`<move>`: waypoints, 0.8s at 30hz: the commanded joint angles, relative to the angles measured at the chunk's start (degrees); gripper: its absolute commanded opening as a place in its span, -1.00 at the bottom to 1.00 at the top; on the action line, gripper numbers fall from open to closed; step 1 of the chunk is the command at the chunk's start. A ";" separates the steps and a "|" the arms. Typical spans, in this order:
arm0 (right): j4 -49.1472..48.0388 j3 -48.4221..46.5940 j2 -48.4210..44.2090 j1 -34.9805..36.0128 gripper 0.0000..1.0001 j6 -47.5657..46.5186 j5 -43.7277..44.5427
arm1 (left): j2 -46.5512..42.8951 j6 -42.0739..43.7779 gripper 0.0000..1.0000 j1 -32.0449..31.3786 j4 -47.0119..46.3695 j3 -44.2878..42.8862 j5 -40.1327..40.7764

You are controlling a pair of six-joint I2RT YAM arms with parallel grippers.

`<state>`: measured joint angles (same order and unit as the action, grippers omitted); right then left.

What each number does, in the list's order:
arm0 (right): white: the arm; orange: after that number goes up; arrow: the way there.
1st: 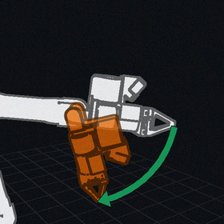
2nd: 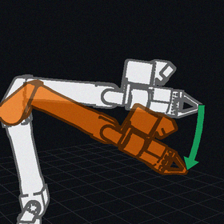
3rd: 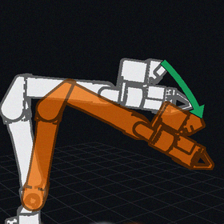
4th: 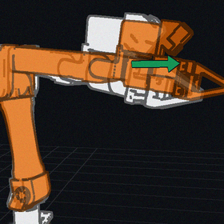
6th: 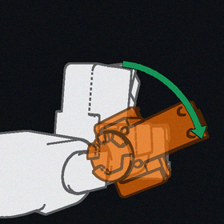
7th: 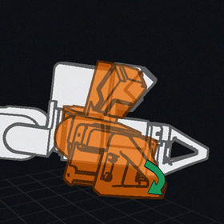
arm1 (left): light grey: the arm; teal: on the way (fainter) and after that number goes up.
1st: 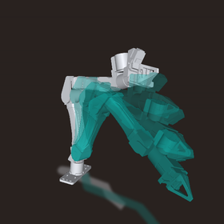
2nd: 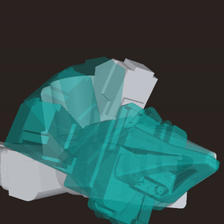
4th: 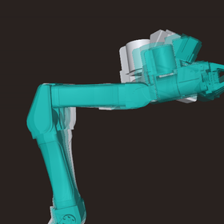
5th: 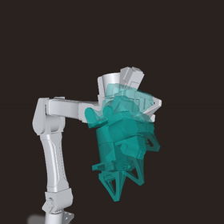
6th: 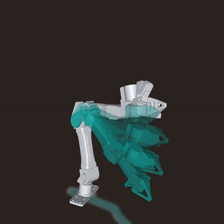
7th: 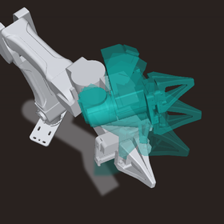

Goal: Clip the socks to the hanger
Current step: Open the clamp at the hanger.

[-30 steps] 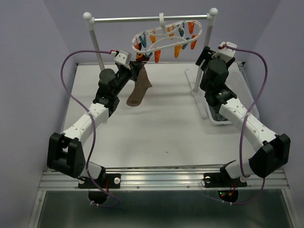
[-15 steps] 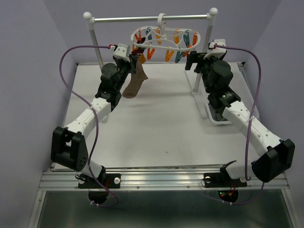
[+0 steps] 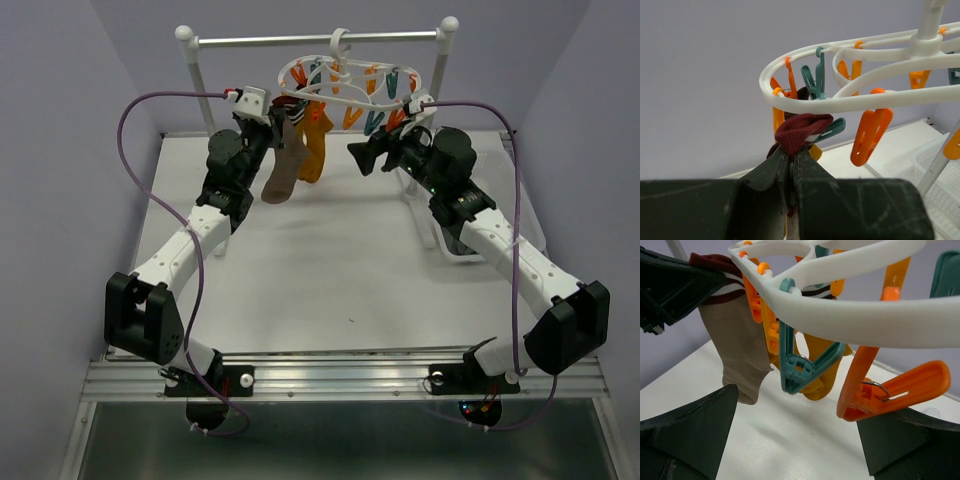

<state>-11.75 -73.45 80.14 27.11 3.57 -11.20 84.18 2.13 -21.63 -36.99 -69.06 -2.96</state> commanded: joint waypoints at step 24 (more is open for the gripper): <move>6.56 13.25 -11.41 7.58 1.00 1.81 7.66 | -7.54 -2.84 -1.00 -0.43 -3.26 0.50 -6.18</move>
<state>-5.32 -59.94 68.27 28.36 8.01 -1.37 79.94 -0.56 -21.71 -37.04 -69.04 -7.38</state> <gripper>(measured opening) 0.995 0.146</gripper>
